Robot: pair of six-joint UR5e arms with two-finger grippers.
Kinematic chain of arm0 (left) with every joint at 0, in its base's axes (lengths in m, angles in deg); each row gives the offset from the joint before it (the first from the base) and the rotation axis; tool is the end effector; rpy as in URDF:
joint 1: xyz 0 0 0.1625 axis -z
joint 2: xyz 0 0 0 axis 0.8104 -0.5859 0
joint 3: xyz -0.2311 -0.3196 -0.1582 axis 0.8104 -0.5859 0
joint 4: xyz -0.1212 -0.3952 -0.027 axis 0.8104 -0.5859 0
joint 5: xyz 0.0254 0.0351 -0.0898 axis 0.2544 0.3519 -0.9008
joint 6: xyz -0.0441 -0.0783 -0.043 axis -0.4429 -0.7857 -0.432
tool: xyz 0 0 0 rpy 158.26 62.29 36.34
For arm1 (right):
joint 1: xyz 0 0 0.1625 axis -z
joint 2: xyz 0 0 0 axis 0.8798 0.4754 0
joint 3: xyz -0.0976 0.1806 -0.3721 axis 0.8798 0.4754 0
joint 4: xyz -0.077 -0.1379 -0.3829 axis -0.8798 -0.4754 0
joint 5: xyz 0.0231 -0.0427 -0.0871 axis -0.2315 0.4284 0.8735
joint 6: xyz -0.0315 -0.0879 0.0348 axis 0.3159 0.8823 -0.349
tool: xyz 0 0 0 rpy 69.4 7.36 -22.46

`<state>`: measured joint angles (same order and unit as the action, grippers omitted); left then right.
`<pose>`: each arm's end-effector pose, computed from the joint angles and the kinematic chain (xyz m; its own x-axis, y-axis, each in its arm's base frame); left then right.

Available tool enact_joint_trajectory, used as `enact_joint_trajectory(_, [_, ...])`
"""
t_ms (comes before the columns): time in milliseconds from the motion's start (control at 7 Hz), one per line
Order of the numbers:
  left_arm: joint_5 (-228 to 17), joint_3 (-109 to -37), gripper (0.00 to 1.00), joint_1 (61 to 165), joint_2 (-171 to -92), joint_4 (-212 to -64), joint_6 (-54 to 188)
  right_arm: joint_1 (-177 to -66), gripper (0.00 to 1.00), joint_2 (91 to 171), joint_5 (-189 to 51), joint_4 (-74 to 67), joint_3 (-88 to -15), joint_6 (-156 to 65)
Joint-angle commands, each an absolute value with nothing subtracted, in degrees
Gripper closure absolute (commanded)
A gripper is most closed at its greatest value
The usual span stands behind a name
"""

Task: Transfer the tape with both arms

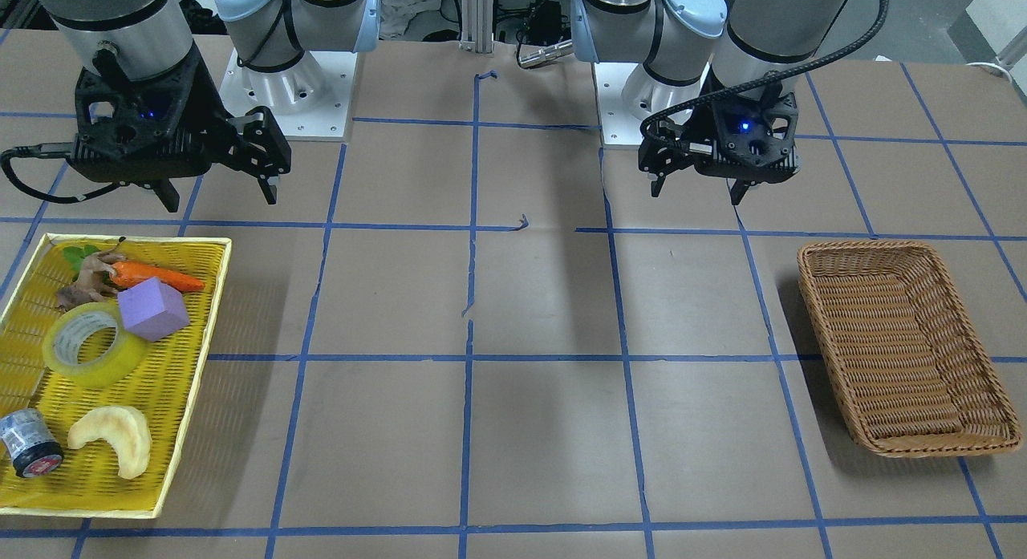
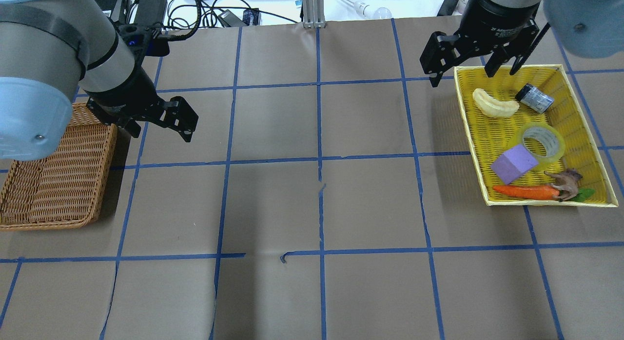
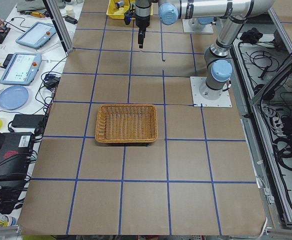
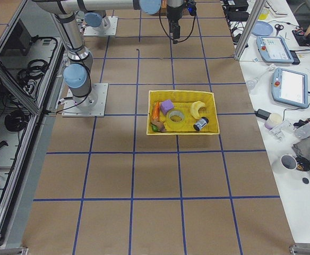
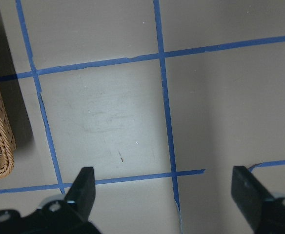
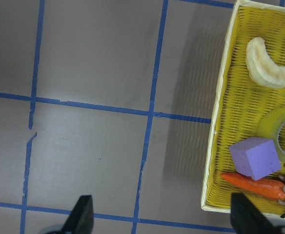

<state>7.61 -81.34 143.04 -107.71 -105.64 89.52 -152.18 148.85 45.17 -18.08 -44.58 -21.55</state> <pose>-0.1214 -0.4638 0.4537 -0.9928 0.1150 -0.0335 0.1155 0.9932 -0.0139 0.1367 -0.5125 0.5055 -0.9899 -0.1400 0.0238 -0.1411 0.9885 -0.0534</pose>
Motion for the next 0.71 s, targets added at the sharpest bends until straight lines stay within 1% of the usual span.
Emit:
enact_joint_trajectory(0, [7.6, -81.3, 0.00, 143.0, -107.7, -105.6, 89.5, -152.1, 0.00, 149.0, 45.2, -18.0, -44.3, -21.5])
enact_joint_trajectory(571, [7.7, -81.3, 0.00, 142.9, -107.6, -105.6, 90.4, -151.9, 0.00, 148.3, 46.1, -15.7, -42.9, -21.4])
